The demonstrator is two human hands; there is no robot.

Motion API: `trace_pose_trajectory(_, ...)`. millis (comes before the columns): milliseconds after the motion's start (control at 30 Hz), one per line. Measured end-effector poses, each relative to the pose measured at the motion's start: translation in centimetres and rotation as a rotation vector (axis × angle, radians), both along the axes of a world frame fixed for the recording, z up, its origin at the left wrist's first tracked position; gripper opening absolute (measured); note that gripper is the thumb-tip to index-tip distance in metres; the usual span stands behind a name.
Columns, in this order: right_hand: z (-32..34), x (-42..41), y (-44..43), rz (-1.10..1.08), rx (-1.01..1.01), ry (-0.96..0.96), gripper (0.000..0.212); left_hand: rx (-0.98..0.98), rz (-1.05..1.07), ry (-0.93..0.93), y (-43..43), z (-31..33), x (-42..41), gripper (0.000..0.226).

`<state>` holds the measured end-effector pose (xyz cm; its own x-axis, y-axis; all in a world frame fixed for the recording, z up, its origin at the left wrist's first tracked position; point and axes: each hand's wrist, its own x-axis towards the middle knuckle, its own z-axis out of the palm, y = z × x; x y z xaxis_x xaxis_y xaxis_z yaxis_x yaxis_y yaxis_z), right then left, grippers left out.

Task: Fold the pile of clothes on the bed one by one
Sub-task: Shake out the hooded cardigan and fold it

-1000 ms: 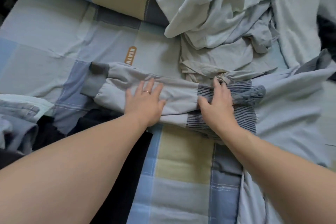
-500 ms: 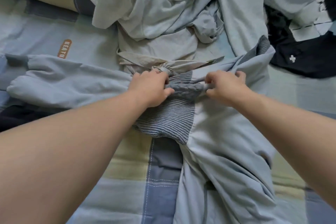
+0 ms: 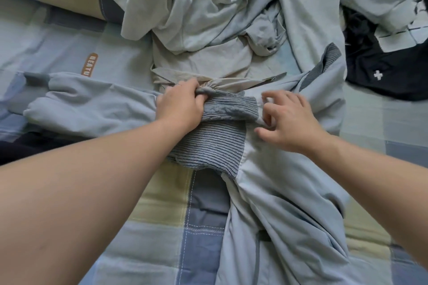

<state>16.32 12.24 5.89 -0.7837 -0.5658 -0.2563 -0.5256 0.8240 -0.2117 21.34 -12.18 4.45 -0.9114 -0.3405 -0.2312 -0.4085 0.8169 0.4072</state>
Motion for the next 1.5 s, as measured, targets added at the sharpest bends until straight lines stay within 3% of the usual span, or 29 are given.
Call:
trace_pose_trajectory(67, -0.5, 0.0, -0.1, -0.081, -0.019, 0.047, 0.049, -0.087, 0.089, -0.037, 0.6, -0.6, 0.2, 0.020)
trace_pose_trajectory(133, -1.2, 0.2, -0.3, -0.197, -0.059, 0.161, 0.065, -0.195, 0.090, 0.075, 1.2, -1.1, 0.7, 0.023)
trace_pose_trajectory(233, -2.4, 1.0, -0.8, -0.463, 0.062, 0.107, 0.079, -0.187, -0.311, 0.384, 2.7, -1.6, 1.9, 0.032)
trace_pose_trajectory(267, -3.1, 1.1, -1.0, -0.557, 0.072, 0.017, 0.080, -0.165, -0.479, 0.377, 3.3, -2.1, 2.2, 0.035)
trace_pose_trajectory(333, -4.2, 0.9, -1.3, -0.619, -0.068, -0.195, 0.080, -0.130, -0.610, 0.119, 3.7, -2.9, 2.6, 0.048)
trace_pose_trajectory(433, -4.6, 0.5, -1.8, -0.304, -0.387, -0.281, 0.077, -0.120, -0.447, -0.198, 3.1, -4.5, 1.7, 0.062)
trace_pose_trajectory(500, -4.7, 0.5, -1.6, -0.240, -0.337, -0.116, 0.075, -0.114, -0.398, -0.234, 3.0, -5.1, 1.1, 0.065)
trace_pose_trajectory(567, -5.0, -0.2, -0.8, -0.492, -0.182, 0.031, 0.078, -0.116, -0.395, -0.254, 3.1, -5.2, 0.5, 0.068)
trace_pose_trajectory(633, -5.2, -1.4, -0.2, -0.741, -0.069, -0.116, 0.079, -0.141, -0.400, -0.275, 3.2, -5.3, 0.5, 0.070)
trace_pose_trajectory(700, -5.5, -2.4, -0.2, -0.523, -0.079, -0.299, 0.073, -0.163, -0.404, -0.275, 3.4, -5.6, 0.6, 0.071)
trace_pose_trajectory(767, -5.6, -3.0, -0.4, -0.248, -0.219, -0.398, 0.066, -0.179, -0.396, -0.275, 3.6, -5.8, 0.6, 0.071)
trace_pose_trajectory(800, -5.4, -3.1, -0.5, -0.219, -0.272, -0.403, 0.064, -0.186, -0.388, -0.278, 3.8, -5.8, 0.6, 0.071)
trace_pose_trajectory(900, -5.1, -3.0, -0.1, -0.482, -0.223, -0.123, 0.068, -0.209, -0.364, -0.262, 4.3, -5.7, 0.8, 0.071)
trace_pose_trajectory(967, -4.9, -2.7, 0.5, -0.669, -0.072, -0.193, 0.071, -0.235, -0.354, -0.204, 4.7, -5.5, 1.4, 0.069)
trace_pose_trajectory(1033, -4.8, -1.6, 0.7, -0.474, 0.037, -0.355, 0.076, -0.251, -0.357, -0.151, 5.0, -5.4, 2.4, 0.066)
trace_pose_trajectory(1133, -4.0, 1.0, 1.0, -0.185, -0.213, -0.488, 0.065, -0.228, -0.331, -0.099, 5.3, -4.8, 4.1, 0.063)
trace_pose_trajectory(1200, -3.7, 3.1, 1.7, -0.268, -0.340, -0.274, 0.063, -0.215, -0.316, -0.087, 5.8, -4.3, 5.5, 0.063)
trace_pose_trajectory(1267, -3.7, 4.7, 2.5, -0.532, -0.162, -0.121, 0.069, -0.221, -0.329, -0.117, 6.4, -3.7, 7.0, 0.063)
trace_pose_trajectory(1300, -3.7, 5.7, 2.7, -0.626, -0.048, -0.195, 0.072, -0.226, -0.338, -0.139, 6.7, -3.5, 7.8, 0.063)
trace_pose_trajectory(1367, -3.8, 8.0, 2.9, -0.505, 0.020, -0.469, 0.072, -0.224, -0.340, -0.182, 7.4, -2.8, 9.3, 0.063)
trace_pose_trajectory(1433, -3.0, 10.1, 3.2, -0.282, -0.218, -0.712, 0.058, -0.212, -0.322, -0.213, 8.4, -2.1, 10.8, 0.064)
trace_pose_trajectory(1467, -2.3, 11.4, 3.6, -0.294, -0.413, -0.798, 0.052, -0.206, -0.305, -0.214, 9.0, -1.7, 11.7, 0.065)
trace_pose_trajectory(1500, -1.6, 12.5, 4.1, -0.375, -0.540, -0.765, 0.049, -0.196, -0.278, -0.202, 9.8, -1.2, 12.8, 0.065)
